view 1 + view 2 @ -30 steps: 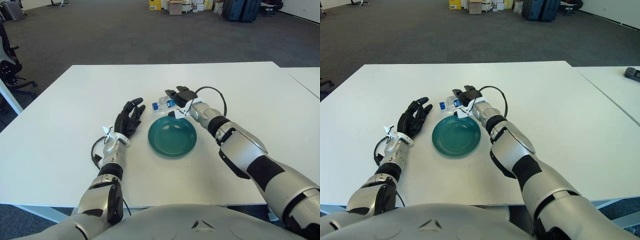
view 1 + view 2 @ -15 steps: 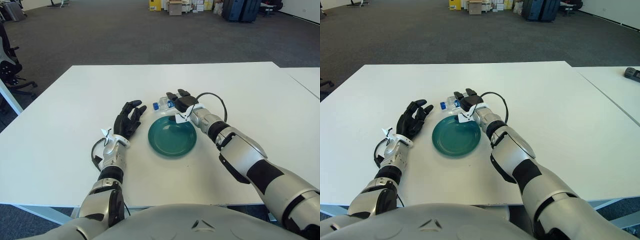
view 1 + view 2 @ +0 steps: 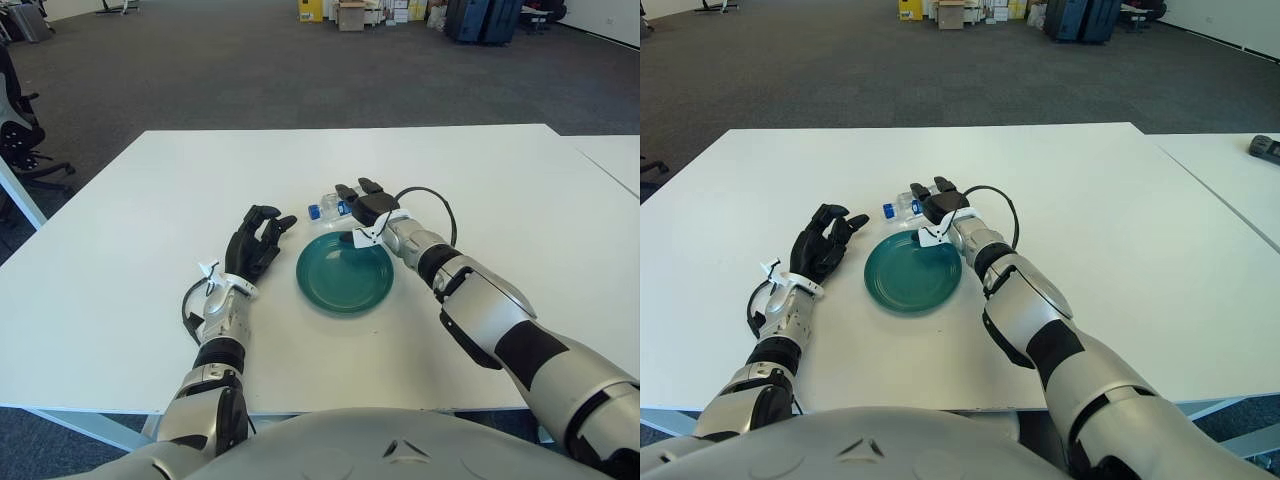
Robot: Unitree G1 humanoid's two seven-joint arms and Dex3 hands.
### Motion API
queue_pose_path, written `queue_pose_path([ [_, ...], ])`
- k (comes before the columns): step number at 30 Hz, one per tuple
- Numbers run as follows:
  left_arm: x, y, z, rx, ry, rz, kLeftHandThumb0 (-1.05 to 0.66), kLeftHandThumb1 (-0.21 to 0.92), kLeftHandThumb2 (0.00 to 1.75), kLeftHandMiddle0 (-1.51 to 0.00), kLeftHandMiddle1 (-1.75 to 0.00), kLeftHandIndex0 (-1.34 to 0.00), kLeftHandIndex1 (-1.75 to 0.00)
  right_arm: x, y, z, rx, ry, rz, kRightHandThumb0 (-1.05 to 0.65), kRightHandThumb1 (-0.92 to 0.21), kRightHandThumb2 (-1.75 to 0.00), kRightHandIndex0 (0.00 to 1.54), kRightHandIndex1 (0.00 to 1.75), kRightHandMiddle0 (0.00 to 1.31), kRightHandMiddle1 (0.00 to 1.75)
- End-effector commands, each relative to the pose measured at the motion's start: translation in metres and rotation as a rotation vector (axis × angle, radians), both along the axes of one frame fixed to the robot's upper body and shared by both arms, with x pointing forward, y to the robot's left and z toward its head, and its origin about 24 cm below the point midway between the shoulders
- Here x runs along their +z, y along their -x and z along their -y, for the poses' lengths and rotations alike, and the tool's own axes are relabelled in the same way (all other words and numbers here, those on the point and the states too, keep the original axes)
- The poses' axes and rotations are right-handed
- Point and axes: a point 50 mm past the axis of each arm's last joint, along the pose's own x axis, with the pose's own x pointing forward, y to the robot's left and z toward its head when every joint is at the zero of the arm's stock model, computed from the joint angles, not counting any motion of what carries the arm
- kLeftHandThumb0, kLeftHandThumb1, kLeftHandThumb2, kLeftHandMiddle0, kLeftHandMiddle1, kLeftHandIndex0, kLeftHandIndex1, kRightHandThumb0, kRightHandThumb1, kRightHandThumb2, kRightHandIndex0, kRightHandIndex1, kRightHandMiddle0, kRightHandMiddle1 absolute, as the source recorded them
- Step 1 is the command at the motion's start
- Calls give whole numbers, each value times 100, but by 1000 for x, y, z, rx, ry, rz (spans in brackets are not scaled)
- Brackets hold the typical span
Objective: Put the bottle into the plate.
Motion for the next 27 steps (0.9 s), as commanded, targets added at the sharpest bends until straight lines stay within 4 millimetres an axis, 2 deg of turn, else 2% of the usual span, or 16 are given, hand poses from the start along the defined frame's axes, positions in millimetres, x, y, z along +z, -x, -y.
queue_pose_path([
  [1, -5, 5, -4, -2, 18, -23, -37, 76, 75, -56, -139, -29, -175, -16, 8, 10, -24, 59, -37, -86, -92, -47, 37, 26, 1, 82],
  [2, -5, 5, -4, -3, 21, -22, -37, 77, 74, -56, -139, -29, -175, -16, 8, 10, -20, 69, -24, -83, -92, -42, 32, 61, 1, 102],
  [3, -5, 5, -4, -4, 23, -21, -37, 77, 73, -55, -139, -28, -175, -16, 8, 10, -18, 75, -17, -81, -92, -40, 31, 77, 1, 112],
  [4, -5, 5, -4, -4, 24, -20, -37, 79, 71, -55, -139, -28, -175, -16, 8, 10, -14, 83, -6, -76, -91, -37, 30, 109, 1, 129],
  [5, -5, 6, -4, -5, 25, -20, -37, 79, 70, -55, -139, -27, -175, -16, 9, 10, -12, 88, 1, -73, -90, -35, 30, 129, 1, 140],
  [8, -5, 6, -5, -6, 35, -16, -37, 82, 66, -54, -139, -26, -175, -17, 10, 10, -9, 102, 30, -66, -85, -36, 34, 159, 5, 155],
  [9, -5, 6, -5, -6, 40, -14, -37, 82, 66, -54, -139, -26, -175, -18, 10, 10, -9, 104, 39, -66, -85, -36, 34, 159, 5, 155],
  [10, -5, 6, -5, -6, 45, -13, -36, 84, 63, -54, -138, -25, -175, -18, 10, 10, -11, 107, 50, -43, -72, -63, 40, 164, 14, 160],
  [11, -5, 6, -5, -6, 49, -12, -36, 87, 60, -53, -138, -23, -175, -18, 11, 10, -12, 109, 58, -28, -61, -84, 45, 168, 21, 163],
  [12, -5, 6, -6, -6, 55, -12, -36, 88, 57, -53, -138, -22, -175, -19, 11, 9, -12, 114, 74, -18, -53, -97, 49, 170, 26, 165],
  [15, -5, 6, -6, -8, 82, -11, -36, 91, 54, -54, -138, -21, -175, -20, 13, 7, -8, 128, 122, -6, -32, -127, 63, 169, 40, 172],
  [20, -6, 7, -7, -10, 112, -9, -36, 92, 52, -56, -139, -21, -175, -16, 12, 2, -1, 135, 153, -1, -22, -142, 69, 171, 46, 174],
  [27, -6, 7, -9, -15, 188, 2, -36, 91, 53, -56, -143, -21, -175, -12, 10, -1, 27, 143, 146, 0, -22, -144, 69, 175, 45, 175],
])
